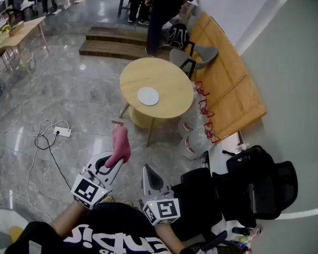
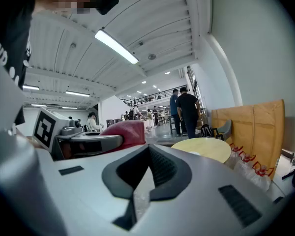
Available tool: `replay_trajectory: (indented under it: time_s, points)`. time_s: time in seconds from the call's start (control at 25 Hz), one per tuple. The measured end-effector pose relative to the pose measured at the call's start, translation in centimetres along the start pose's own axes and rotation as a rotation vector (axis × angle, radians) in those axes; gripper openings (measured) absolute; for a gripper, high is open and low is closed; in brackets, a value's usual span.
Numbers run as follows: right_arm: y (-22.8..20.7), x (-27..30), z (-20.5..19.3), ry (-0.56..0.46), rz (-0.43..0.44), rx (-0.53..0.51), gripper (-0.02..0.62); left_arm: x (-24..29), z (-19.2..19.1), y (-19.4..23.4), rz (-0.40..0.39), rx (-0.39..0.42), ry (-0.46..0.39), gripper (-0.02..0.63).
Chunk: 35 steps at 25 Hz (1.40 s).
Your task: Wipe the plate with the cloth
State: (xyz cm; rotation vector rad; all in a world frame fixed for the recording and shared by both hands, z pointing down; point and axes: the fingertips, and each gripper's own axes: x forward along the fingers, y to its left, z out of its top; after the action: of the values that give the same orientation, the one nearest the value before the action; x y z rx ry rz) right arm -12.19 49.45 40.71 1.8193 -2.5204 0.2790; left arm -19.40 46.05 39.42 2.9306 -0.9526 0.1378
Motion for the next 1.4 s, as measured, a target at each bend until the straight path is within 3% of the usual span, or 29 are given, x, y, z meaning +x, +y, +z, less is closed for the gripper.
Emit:
replay_trajectory:
  time_s: [0.12,0.8,1.0,1.4]
  points:
    - [-0.4,-0.3,-0.3,0.002,0.002,0.002,0.021,0.3,-1.0,0.0,0.008,0.029,-0.012,0.052]
    - [-0.6,-1.8,0.5,-0.013,0.057,-0.006,0.021,0.6,-0.1,-1.3,0.013,0.004,0.006,0.054]
    - [-1.3,-3.0,0.5,-0.010,0.058,-0.010,0.021,0.5,-1.0,-1.9,0.030,0.039,-0.014,0.052]
    - [-3.7,-5.5,-0.2,0.005,0.062,-0.031,0.021,1.6,-0.1,-3.9,0.055,-0.003,-0.006,0.052]
